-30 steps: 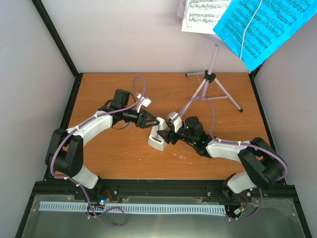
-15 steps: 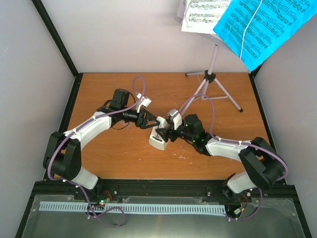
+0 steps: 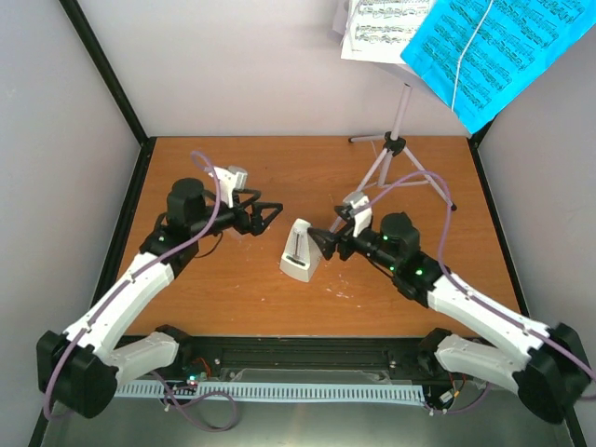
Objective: Pack up the instrument practice props
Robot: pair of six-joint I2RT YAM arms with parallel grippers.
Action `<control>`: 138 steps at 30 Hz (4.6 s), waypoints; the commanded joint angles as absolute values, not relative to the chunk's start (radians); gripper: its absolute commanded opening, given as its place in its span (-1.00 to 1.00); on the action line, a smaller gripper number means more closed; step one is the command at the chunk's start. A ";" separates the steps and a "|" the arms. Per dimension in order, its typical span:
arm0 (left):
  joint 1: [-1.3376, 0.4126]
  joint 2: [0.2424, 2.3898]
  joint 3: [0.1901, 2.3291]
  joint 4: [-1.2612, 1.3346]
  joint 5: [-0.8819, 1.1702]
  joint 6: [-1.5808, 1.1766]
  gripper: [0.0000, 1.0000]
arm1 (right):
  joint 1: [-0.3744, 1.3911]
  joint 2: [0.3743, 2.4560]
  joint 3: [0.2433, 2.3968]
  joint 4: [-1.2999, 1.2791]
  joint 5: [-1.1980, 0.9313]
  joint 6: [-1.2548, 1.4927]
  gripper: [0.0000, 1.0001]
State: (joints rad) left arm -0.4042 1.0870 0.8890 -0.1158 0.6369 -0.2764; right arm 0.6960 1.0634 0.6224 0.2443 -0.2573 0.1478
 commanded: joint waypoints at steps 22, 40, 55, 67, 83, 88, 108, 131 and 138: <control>-0.180 1.280 0.667 -0.115 0.060 -0.733 0.99 | 0.689 0.888 0.542 -0.088 -0.079 0.353 0.91; -0.087 1.740 0.999 -0.190 -0.046 -0.692 0.31 | 0.689 0.762 0.525 -0.163 -0.185 0.330 0.87; -0.087 1.778 0.959 -0.169 -0.042 -0.672 -0.34 | 0.689 0.782 0.537 -0.163 -0.152 0.323 0.87; -0.087 1.757 0.941 -0.183 -0.035 -0.665 -0.97 | 0.689 0.781 0.561 -0.185 -0.091 0.284 0.88; -0.087 1.336 0.854 -0.369 0.555 -0.754 -0.99 | 0.721 0.726 0.557 0.119 -0.178 0.126 1.00; -0.087 1.272 0.816 -0.336 0.795 -0.848 -0.99 | 0.881 0.792 0.553 0.283 -0.064 -0.056 1.00; -0.089 1.152 0.757 -0.488 1.059 -1.088 -0.99 | 1.279 1.258 0.596 0.737 0.186 -0.573 0.99; -0.089 1.181 0.799 -0.604 1.062 -1.002 -0.99 | 1.283 1.569 0.739 0.839 0.336 -0.938 0.61; -0.089 1.173 0.805 -0.604 1.064 -0.999 -0.99 | 1.283 1.640 0.752 0.975 0.410 -1.035 0.36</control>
State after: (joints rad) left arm -0.0933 1.1835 0.7589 -0.5926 1.0336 -1.0164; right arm 1.2774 1.6016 0.7269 0.8650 0.3412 -0.9565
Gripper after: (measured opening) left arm 0.030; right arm 0.699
